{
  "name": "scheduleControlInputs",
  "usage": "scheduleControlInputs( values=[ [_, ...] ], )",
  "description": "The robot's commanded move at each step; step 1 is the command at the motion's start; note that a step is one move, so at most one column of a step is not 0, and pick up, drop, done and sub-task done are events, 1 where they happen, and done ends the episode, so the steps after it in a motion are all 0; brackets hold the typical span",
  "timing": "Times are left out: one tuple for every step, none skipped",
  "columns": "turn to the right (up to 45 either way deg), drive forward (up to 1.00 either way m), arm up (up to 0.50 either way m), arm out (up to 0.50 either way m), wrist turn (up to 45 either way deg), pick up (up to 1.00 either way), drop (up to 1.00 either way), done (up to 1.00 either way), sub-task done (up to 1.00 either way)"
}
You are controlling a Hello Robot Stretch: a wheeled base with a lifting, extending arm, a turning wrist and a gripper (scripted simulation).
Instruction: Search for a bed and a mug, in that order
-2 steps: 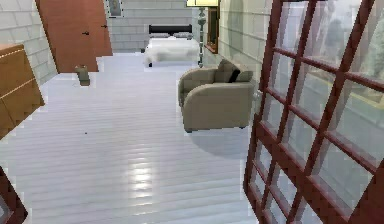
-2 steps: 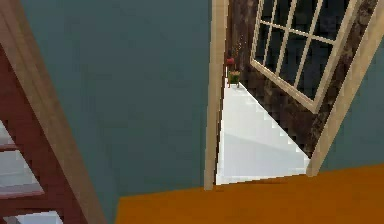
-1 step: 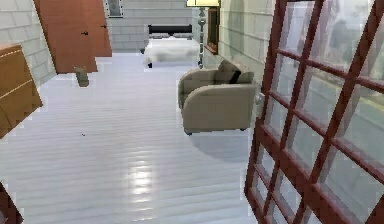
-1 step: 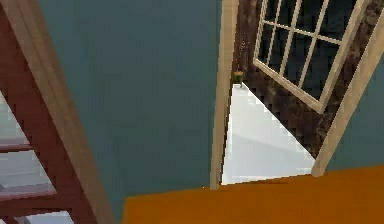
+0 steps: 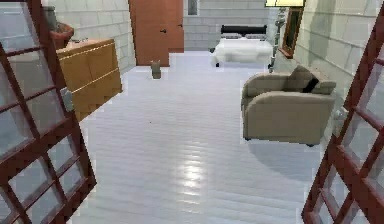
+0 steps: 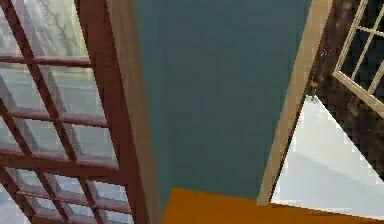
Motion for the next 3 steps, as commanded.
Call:
scheduleControlInputs(
  values=[
    [0.0, 1.00, 0.00, 0.00, 0.0, 0.00, 0.00, 0.00, 0.00],
    [0.0, 0.85, 0.00, 0.00, 0.0, 0.00, 0.00, 0.00, 0.00],
    [15.0, 0.00, 0.00, 0.00, 0.0, 0.00, 0.00, 0.00, 0.00]
  ],
)
